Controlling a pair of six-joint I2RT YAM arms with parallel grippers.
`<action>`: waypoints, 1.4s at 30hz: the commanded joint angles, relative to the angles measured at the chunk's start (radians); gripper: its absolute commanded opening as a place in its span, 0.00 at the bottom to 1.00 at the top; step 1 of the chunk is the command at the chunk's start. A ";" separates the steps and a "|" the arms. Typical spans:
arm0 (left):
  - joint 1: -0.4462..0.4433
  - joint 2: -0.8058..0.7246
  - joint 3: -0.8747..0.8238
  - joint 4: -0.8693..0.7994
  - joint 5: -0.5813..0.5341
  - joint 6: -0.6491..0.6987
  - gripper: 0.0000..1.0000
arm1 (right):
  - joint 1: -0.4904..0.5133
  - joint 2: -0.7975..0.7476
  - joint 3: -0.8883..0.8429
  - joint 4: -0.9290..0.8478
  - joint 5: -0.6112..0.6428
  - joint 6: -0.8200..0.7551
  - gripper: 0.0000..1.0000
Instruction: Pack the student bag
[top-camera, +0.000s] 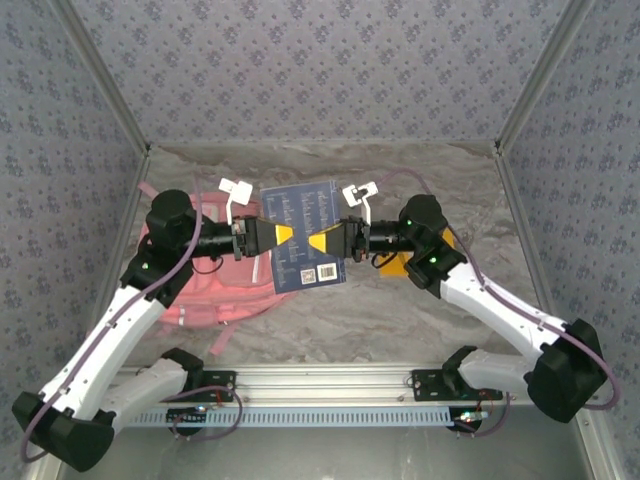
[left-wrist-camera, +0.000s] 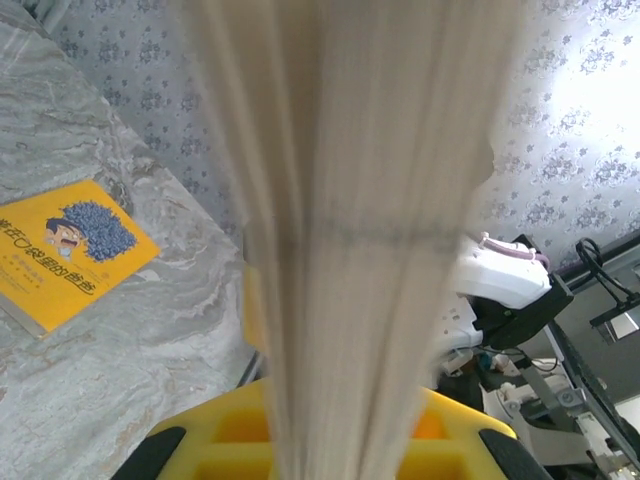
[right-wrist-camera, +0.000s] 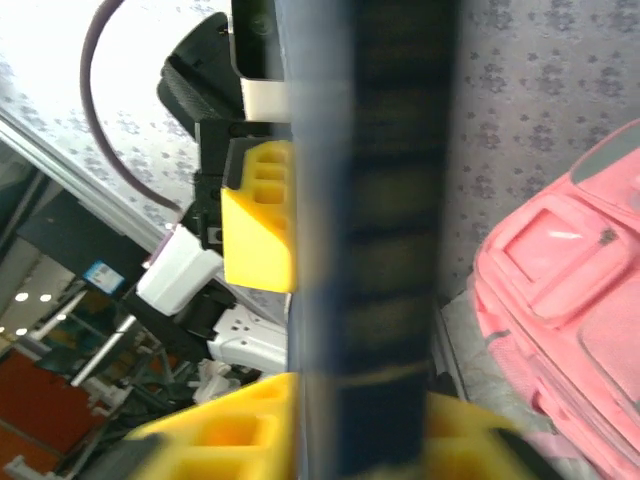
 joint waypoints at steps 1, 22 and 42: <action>0.000 -0.077 -0.022 0.106 -0.090 -0.028 0.00 | -0.006 -0.084 0.015 -0.169 0.137 -0.116 0.51; -0.105 -0.216 -0.332 0.561 -0.754 -0.488 0.00 | 0.210 -0.089 -0.267 0.362 0.734 0.277 0.90; -0.196 -0.235 -0.381 0.542 -0.874 -0.456 0.00 | 0.307 0.179 -0.120 0.629 0.822 0.275 0.53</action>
